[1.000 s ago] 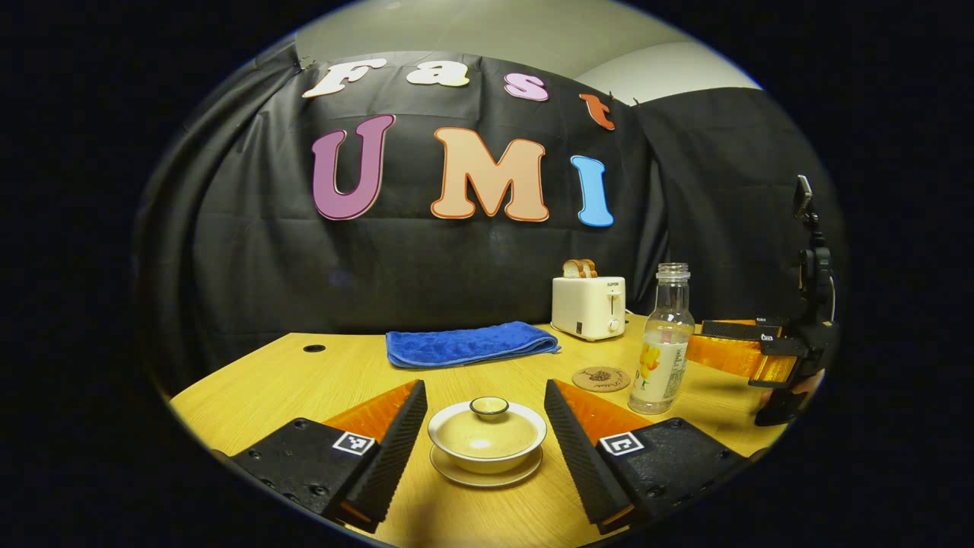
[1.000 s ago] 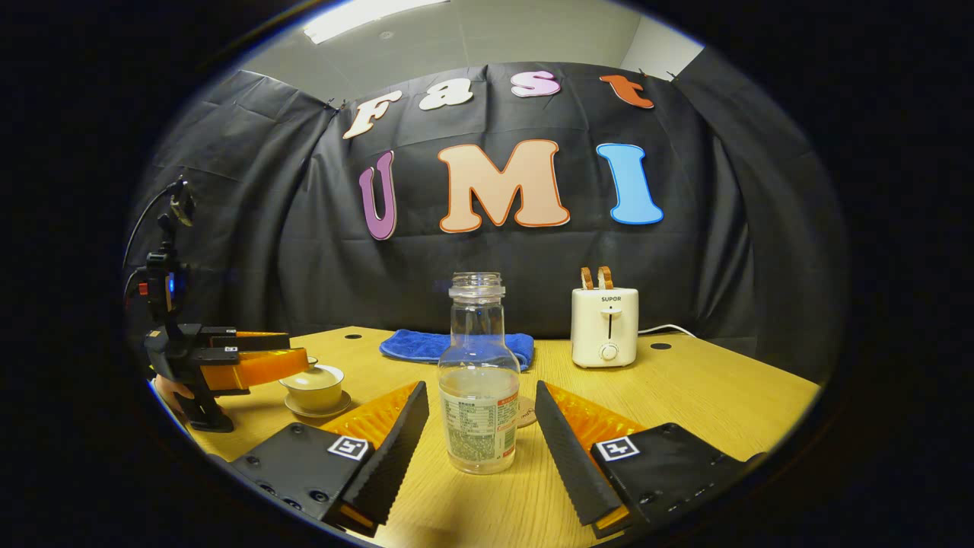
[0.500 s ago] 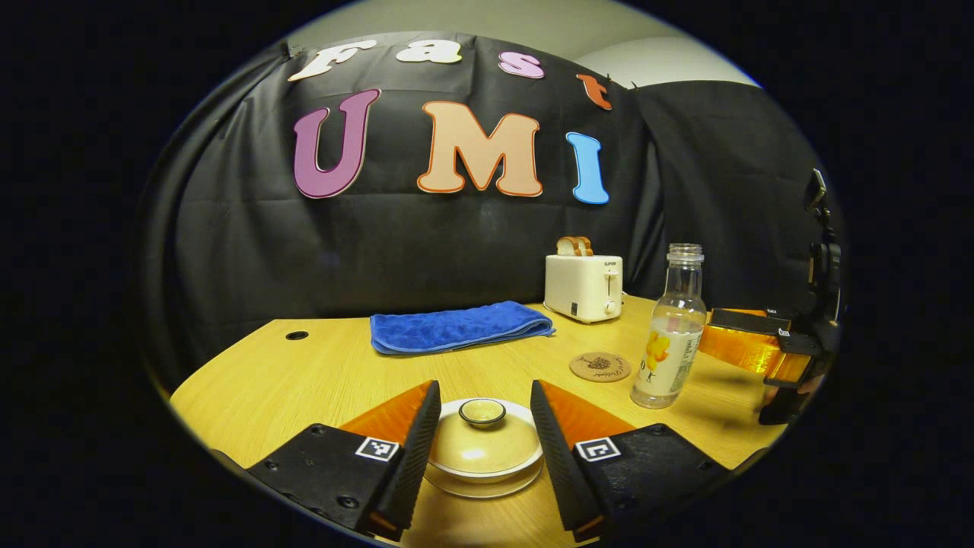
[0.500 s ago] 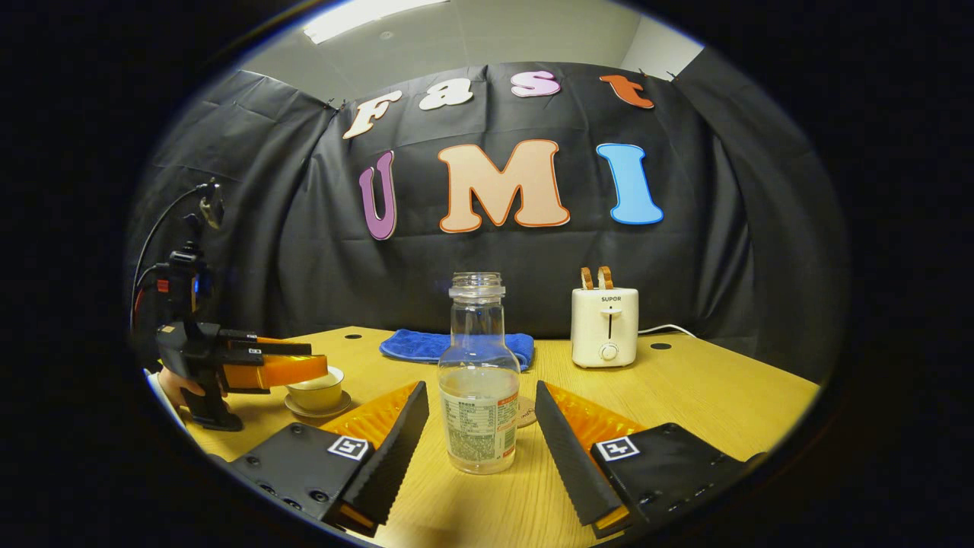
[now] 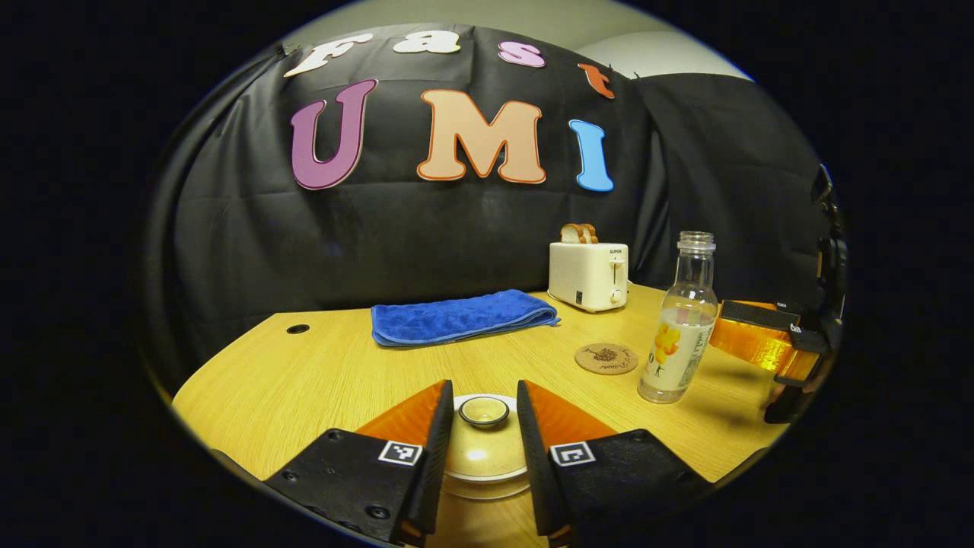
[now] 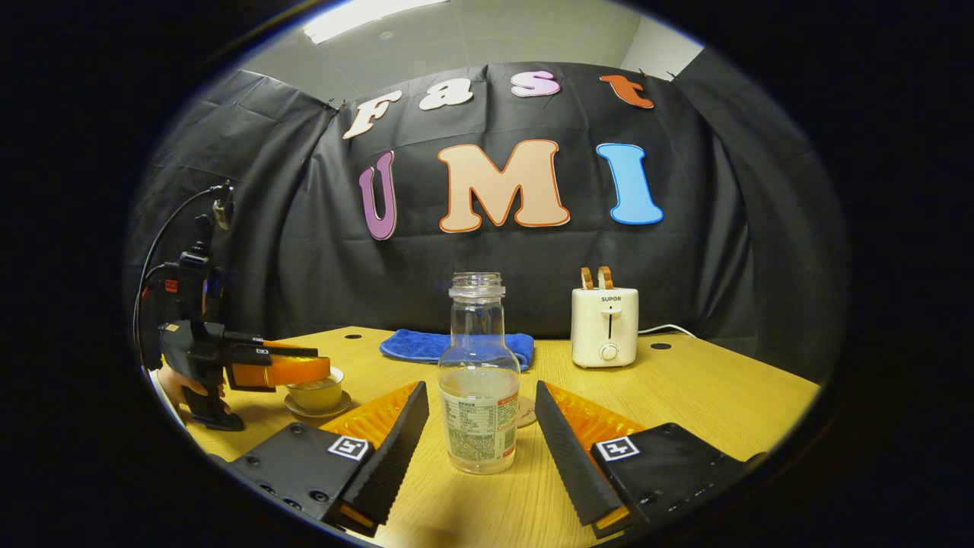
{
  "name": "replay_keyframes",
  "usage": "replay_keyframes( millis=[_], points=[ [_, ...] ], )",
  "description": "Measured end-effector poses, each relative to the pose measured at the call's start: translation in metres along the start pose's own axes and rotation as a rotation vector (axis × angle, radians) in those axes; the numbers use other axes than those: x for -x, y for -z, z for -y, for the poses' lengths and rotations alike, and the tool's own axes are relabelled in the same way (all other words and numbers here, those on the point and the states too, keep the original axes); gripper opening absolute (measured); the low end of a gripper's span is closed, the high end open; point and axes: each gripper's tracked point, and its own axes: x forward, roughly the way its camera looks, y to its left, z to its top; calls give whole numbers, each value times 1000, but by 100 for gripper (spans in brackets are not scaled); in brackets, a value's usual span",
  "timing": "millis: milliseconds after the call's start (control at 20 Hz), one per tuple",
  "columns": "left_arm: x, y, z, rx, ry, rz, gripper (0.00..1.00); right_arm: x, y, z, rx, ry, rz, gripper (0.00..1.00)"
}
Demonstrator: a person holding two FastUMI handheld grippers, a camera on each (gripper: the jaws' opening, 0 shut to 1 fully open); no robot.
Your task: Open the teacup lid with one hand, grasp the water bottle and pour water into the teacup with the other hand; after pouring, place the water bottle on the coaster and then close the teacup lid.
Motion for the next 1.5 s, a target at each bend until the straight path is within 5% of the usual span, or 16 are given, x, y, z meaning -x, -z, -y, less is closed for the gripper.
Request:
replay_keyframes(
  millis=[50, 300, 550, 800, 1500],
  points=[
    [1, 0, 1, 2, 3, -1, 38, 0, 0, 0, 0, 0, 0, 92],
    [1, -1, 2, -4, 9, 9, 28, 0, 0, 0, 0, 0, 0, 92],
    [9, -11, -3, 10, -19, 80, 28, 0, 0, 0, 0, 0, 0, 95],
    [16, -19, -7, 8, -50, 146, 28, 0, 0, -1, -1, -6, -1, 88],
    [45, -15, -38, 9, -154, 153, 28, -23, 9, -11, -5, -59, -45, 92]
  ],
)
